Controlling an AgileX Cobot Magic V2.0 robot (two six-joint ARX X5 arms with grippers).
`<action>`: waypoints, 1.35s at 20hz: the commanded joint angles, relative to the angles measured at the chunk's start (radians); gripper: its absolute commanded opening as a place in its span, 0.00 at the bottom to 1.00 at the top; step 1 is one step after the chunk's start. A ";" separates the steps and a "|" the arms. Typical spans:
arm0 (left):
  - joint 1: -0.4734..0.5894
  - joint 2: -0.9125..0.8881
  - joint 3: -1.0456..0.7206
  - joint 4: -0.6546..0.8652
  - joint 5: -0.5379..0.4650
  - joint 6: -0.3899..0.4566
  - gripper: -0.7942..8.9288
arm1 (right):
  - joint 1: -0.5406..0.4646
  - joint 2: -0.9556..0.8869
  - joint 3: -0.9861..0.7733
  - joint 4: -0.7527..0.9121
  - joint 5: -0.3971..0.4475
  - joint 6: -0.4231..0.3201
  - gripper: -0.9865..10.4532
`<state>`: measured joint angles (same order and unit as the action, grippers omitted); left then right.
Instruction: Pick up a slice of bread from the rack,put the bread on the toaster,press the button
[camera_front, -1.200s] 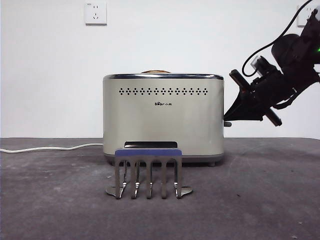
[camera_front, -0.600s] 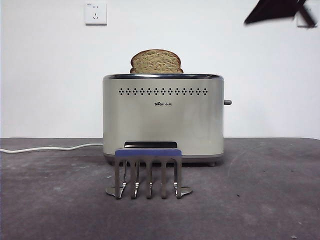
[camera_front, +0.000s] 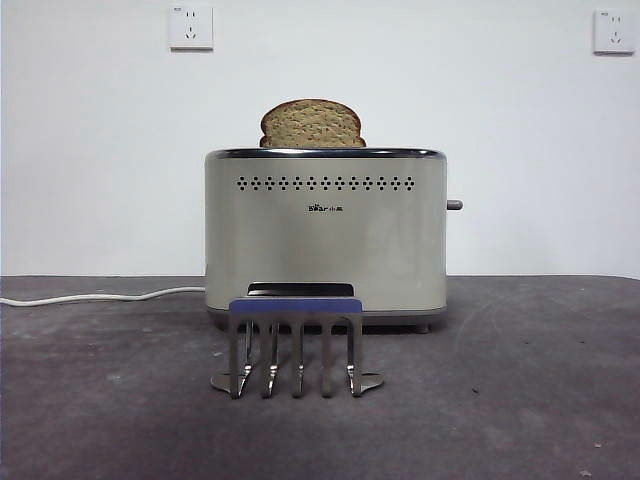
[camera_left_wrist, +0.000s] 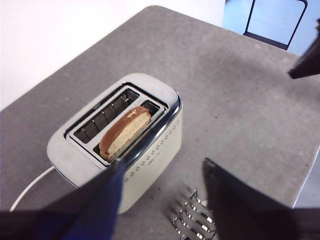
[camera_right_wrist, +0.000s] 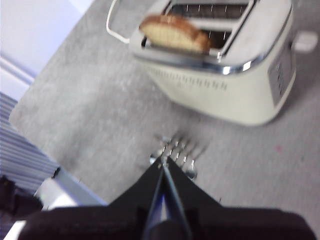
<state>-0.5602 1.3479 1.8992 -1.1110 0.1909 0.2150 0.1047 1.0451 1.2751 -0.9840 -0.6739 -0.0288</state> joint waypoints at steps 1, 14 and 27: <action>-0.003 0.002 0.000 -0.008 0.002 -0.011 0.07 | 0.002 -0.019 -0.009 -0.028 -0.001 -0.026 0.08; -0.003 0.002 0.000 -0.019 -0.003 -0.010 0.08 | 0.001 -0.031 -0.009 -0.027 0.000 -0.024 0.09; 0.076 -0.023 0.000 0.045 -0.110 0.022 0.08 | 0.001 -0.031 -0.009 -0.027 0.000 -0.024 0.09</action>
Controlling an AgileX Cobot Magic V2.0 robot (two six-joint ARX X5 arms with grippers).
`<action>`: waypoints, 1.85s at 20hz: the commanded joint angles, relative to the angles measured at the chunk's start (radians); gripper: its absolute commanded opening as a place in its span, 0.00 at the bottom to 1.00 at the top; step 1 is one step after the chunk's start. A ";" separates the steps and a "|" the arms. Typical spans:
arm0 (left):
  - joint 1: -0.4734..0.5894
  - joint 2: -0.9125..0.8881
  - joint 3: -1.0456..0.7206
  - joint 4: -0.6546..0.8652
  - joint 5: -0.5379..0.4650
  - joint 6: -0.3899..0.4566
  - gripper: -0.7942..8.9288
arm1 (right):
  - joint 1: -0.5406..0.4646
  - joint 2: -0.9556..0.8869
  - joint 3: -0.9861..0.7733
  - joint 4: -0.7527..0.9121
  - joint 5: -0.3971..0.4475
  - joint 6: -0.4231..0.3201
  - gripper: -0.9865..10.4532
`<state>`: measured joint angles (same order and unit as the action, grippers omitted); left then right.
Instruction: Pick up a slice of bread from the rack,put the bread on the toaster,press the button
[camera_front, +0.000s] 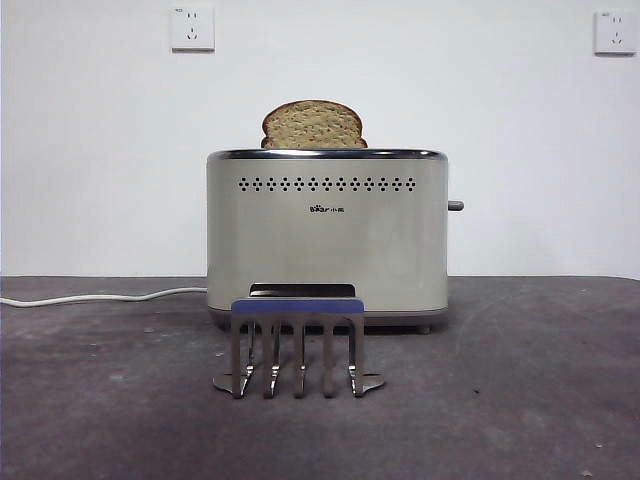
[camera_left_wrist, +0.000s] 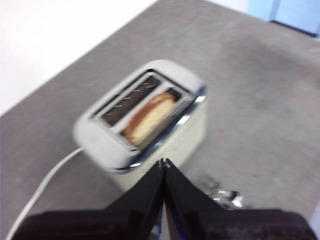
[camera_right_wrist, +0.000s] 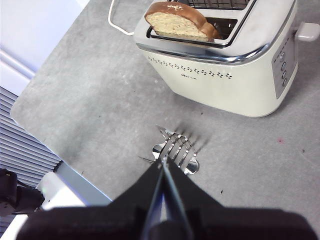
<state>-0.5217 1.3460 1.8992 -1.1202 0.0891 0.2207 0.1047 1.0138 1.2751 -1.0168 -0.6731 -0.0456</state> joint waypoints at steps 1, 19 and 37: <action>0.074 -0.042 -0.001 0.118 -0.002 0.020 0.08 | 0.001 0.000 -0.009 0.005 -0.001 -0.008 0.09; 0.628 -0.996 -1.277 1.028 0.068 -0.032 0.08 | 0.001 0.000 -0.009 0.005 -0.001 -0.008 0.09; 0.628 -1.331 -1.891 1.046 0.041 -0.126 0.08 | 0.001 0.000 -0.009 0.005 -0.001 -0.008 0.09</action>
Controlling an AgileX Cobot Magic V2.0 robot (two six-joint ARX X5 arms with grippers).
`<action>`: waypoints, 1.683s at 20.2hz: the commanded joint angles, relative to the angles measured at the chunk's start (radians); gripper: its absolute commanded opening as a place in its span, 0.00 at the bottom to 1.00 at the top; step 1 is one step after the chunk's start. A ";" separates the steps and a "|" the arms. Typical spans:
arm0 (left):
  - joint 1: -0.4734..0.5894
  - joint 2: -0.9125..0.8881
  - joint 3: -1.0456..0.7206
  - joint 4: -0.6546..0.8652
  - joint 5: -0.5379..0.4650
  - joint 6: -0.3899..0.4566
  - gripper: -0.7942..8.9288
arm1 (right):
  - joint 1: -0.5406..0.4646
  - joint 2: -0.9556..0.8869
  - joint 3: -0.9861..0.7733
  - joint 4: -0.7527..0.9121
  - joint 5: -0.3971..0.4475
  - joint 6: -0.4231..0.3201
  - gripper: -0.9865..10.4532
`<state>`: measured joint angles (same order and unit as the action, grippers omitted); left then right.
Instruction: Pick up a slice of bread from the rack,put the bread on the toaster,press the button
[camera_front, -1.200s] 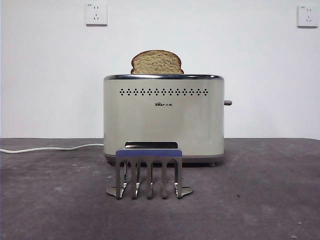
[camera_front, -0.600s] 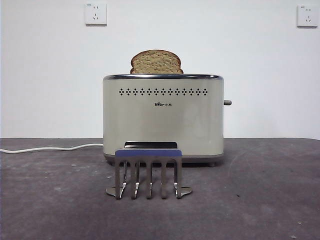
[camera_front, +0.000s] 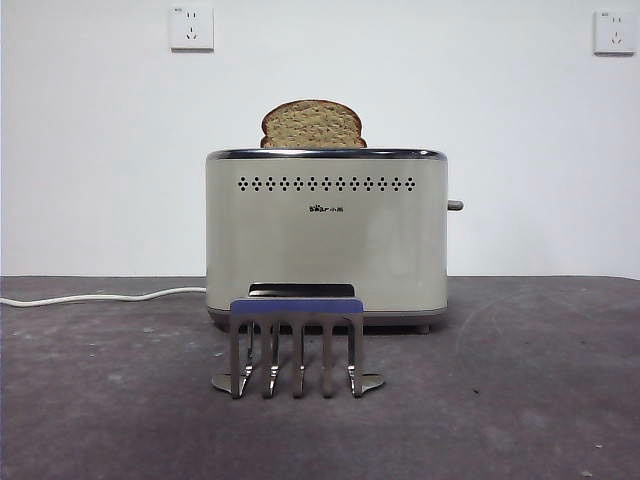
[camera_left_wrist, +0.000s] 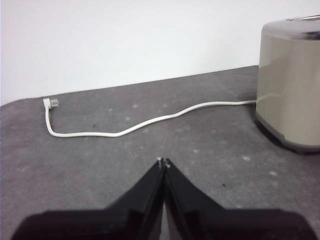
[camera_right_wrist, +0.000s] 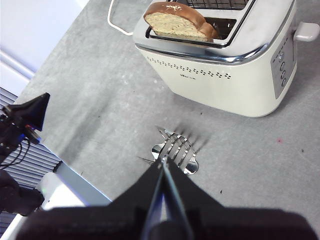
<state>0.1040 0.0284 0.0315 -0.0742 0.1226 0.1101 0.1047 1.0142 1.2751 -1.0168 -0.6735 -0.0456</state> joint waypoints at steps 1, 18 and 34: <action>0.002 -0.026 -0.028 -0.023 0.010 -0.019 0.08 | 0.001 0.000 -0.009 0.005 -0.001 -0.008 0.09; 0.002 -0.026 -0.028 -0.092 0.010 -0.087 0.08 | 0.001 0.000 -0.009 0.006 -0.001 -0.008 0.09; 0.002 -0.026 -0.028 -0.093 0.010 -0.087 0.08 | -0.112 -0.438 -0.557 0.704 0.166 -0.101 0.09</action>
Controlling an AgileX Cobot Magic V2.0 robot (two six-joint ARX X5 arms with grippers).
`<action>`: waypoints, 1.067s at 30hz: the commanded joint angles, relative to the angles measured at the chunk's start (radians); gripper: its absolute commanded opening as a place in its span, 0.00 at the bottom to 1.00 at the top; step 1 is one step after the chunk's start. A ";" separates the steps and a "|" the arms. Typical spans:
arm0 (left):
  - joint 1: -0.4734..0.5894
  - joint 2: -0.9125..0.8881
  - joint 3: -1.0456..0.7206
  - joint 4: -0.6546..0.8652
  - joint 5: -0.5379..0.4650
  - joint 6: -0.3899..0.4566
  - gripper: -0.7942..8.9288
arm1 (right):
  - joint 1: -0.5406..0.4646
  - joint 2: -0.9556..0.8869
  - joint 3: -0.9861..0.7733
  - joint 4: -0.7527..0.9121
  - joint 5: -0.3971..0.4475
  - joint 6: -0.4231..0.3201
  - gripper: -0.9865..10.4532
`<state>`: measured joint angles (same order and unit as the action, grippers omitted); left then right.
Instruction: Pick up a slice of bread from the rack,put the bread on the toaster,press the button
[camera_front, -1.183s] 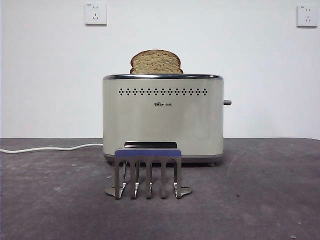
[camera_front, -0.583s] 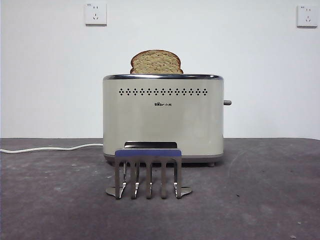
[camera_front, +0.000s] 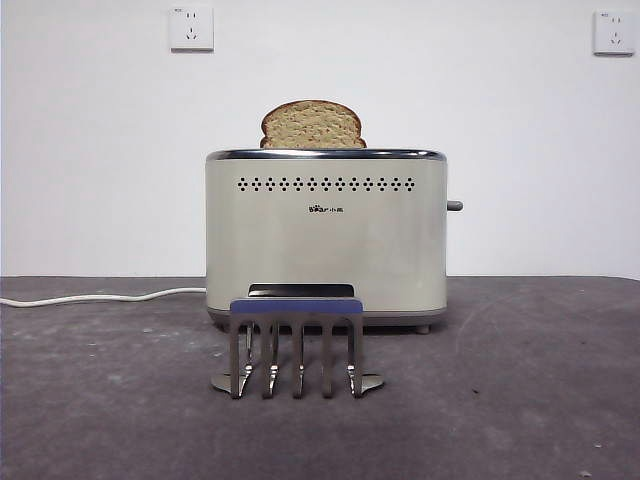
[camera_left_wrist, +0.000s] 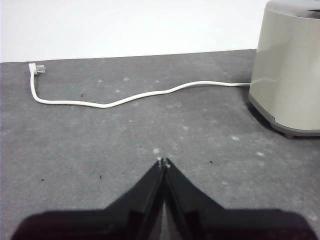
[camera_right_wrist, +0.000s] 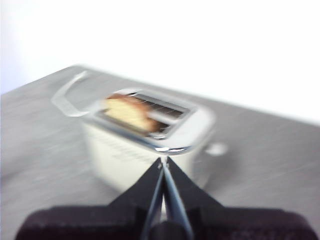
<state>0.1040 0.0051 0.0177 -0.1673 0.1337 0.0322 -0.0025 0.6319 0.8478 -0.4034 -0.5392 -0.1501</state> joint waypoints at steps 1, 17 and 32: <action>0.002 -0.003 -0.014 0.001 -0.002 -0.010 0.08 | -0.005 -0.115 -0.225 0.160 0.047 0.005 0.09; 0.002 -0.003 -0.014 0.001 -0.002 -0.010 0.08 | -0.003 -0.537 -0.767 0.306 0.180 0.103 0.09; 0.002 -0.003 -0.014 0.000 -0.001 -0.010 0.08 | 0.012 -0.631 -0.843 0.238 0.297 0.168 0.09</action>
<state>0.1040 0.0051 0.0177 -0.1703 0.1341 0.0322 0.0071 0.0044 0.0174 -0.1543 -0.2481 -0.0013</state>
